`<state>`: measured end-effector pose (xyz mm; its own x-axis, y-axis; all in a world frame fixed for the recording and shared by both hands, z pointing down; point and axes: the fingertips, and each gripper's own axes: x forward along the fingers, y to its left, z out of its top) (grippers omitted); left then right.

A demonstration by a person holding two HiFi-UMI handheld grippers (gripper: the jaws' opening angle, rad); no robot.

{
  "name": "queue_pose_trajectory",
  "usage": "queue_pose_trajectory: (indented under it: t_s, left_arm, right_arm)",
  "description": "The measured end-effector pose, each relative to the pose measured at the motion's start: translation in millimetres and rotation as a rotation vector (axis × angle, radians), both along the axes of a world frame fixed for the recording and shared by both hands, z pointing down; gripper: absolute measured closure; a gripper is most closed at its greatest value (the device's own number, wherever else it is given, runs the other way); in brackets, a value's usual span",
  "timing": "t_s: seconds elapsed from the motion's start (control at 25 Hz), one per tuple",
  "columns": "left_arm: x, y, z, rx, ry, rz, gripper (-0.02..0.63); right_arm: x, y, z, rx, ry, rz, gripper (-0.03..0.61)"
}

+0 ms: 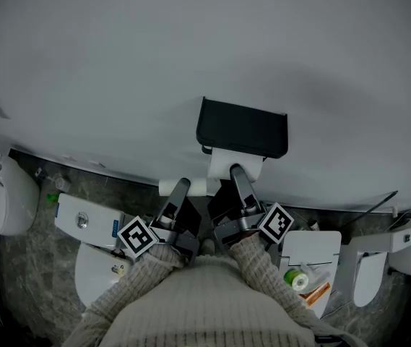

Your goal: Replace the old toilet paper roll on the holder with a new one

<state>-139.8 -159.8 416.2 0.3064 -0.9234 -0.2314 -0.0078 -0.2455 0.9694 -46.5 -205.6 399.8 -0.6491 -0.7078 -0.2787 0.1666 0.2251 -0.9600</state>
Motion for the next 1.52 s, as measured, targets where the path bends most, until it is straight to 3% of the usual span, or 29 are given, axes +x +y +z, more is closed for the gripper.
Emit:
queue_pose_trajectory:
  t_s: [0.32,0.48,0.88,1.52]
  left_arm:
    - [15.8,6.5,4.2,-0.01,0.018,0.04,0.434]
    - [29.7,12.7,8.3,-0.023,0.035,0.071,0.434]
    - [52.0,14.6,12.7,-0.041,0.043,0.123,0.434]
    - [81.4,26.9,5.6,-0.025,0.048,0.18,0.434]
  right_arm:
    - [9.4,20.6,5.8,0.008,0.018,-0.016,0.21]
    - [16.3,36.7,7.6,0.017,0.019,-0.034,0.318]
    - [52.7,57.0,4.0,0.068,0.023,0.031,0.577]
    - [76.1,80.1,-3.2,0.108,0.064,0.062,0.578]
